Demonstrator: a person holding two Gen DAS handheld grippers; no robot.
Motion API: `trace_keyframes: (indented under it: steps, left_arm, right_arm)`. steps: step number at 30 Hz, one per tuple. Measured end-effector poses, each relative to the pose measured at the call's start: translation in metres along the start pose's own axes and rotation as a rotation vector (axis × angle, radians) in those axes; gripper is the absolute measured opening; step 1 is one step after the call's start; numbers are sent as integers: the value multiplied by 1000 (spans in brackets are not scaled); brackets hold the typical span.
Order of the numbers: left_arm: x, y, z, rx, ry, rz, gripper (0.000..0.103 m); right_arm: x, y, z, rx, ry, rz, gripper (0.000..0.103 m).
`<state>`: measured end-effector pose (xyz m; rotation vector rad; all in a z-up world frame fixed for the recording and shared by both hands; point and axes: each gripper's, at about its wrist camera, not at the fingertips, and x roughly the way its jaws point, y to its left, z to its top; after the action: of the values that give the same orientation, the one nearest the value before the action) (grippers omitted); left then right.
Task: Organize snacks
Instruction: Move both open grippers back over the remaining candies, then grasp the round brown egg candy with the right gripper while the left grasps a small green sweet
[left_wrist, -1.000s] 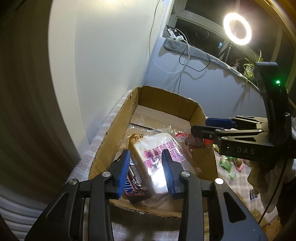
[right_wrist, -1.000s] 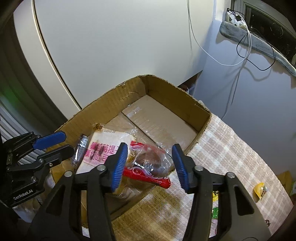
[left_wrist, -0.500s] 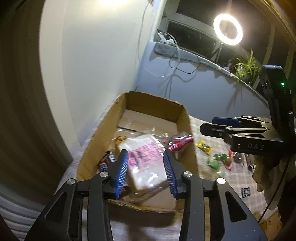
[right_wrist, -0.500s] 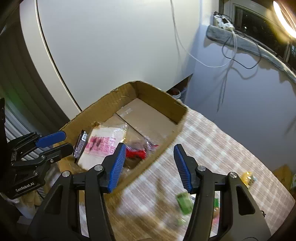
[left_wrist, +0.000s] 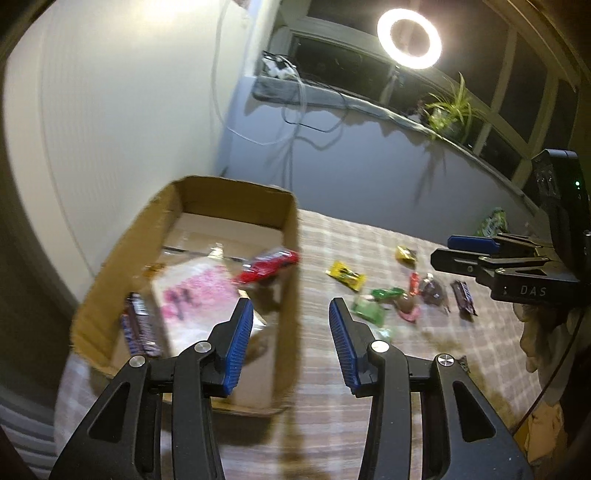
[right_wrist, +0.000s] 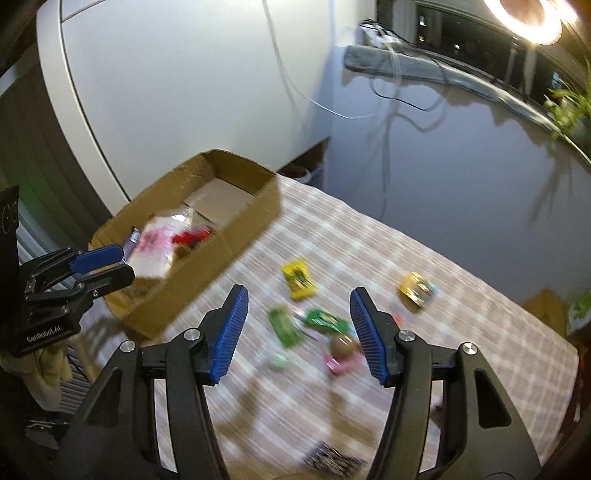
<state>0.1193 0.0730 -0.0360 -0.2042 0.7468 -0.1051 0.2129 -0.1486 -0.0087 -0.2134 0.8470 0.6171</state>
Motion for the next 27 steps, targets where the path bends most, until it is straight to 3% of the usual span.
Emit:
trace_keyframes:
  steps: [10, 19, 22, 25, 27]
  left_arm:
    - [27, -43, -8, 47, 63, -65, 42]
    - [59, -72, -21, 66, 140, -117, 42]
    - [69, -81, -25, 79, 162, -129, 42]
    - [80, -86, -27, 88, 179, -129, 42]
    - [88, -87, -29, 94, 192, -127, 42]
  right_arm:
    - [-8, -57, -46, 83, 47, -39, 60]
    - [9, -70, -55, 101, 64, 23, 60]
    - [21, -64, -51, 83, 80, 53, 49]
    - [34, -57, -46, 63, 95, 77, 47]
    - [44, -52, -44, 49, 111, 93, 39]
